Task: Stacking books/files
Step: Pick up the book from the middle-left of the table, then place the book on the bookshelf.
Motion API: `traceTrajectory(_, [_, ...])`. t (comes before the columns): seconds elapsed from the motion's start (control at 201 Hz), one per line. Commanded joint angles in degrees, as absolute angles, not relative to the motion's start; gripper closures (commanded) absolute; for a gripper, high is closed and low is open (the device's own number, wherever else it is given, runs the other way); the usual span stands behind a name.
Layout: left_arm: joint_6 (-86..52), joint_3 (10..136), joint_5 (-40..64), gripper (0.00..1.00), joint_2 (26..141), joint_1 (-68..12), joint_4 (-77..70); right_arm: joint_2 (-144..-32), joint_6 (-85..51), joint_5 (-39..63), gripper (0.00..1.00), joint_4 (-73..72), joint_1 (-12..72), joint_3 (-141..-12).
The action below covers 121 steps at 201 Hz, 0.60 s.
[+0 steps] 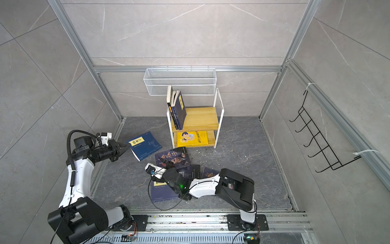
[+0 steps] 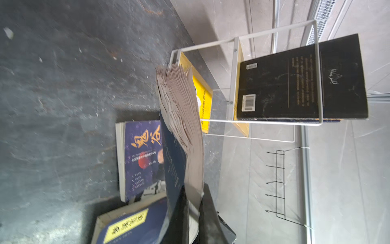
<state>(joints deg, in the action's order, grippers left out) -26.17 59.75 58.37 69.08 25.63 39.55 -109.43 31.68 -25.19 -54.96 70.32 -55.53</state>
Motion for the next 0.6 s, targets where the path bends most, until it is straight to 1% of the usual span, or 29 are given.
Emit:
traceTrajectory(0.0, [-25.94, 60.79, 64.51, 1.0, 66.37, 25.23, 42.63, -113.42, 44.35, -31.38, 0.26, -72.32, 70.93, -54.8])
traceTrajectory(0.119, [-26.31, 59.96, 64.97, 1.0, 65.74, 24.33, 42.42, -117.39, 52.72, -36.92, 0.26, -81.96, 71.79, -55.39])
traceTrajectory(0.279, [-26.16, 60.93, 66.53, 1.0, 67.0, 21.34, 42.61, -120.59, 58.69, -37.97, 0.26, -82.0, 71.7, -57.49])
traceTrajectory(0.398, [-24.77, 61.84, 66.62, 1.0, 67.63, 20.49, 43.68, -121.65, 59.94, -39.03, 0.27, -82.0, 71.29, -58.26])
traceTrajectory(0.483, [-26.32, 60.23, 66.71, 1.0, 68.08, 19.56, 41.22, -122.88, 60.26, -39.64, 0.29, -82.0, 70.74, -59.74])
traceTrajectory(0.538, [-27.15, 59.68, 67.32, 1.0, 68.6, 19.1, 40.23, -123.19, 61.0, -40.45, 0.31, -82.0, 70.65, -60.65])
traceTrajectory(0.597, [-26.7, 59.84, 68.03, 1.0, 68.79, 18.6, 40.37, -122.91, 60.8, -40.06, 0.4, -82.0, 70.55, -60.75])
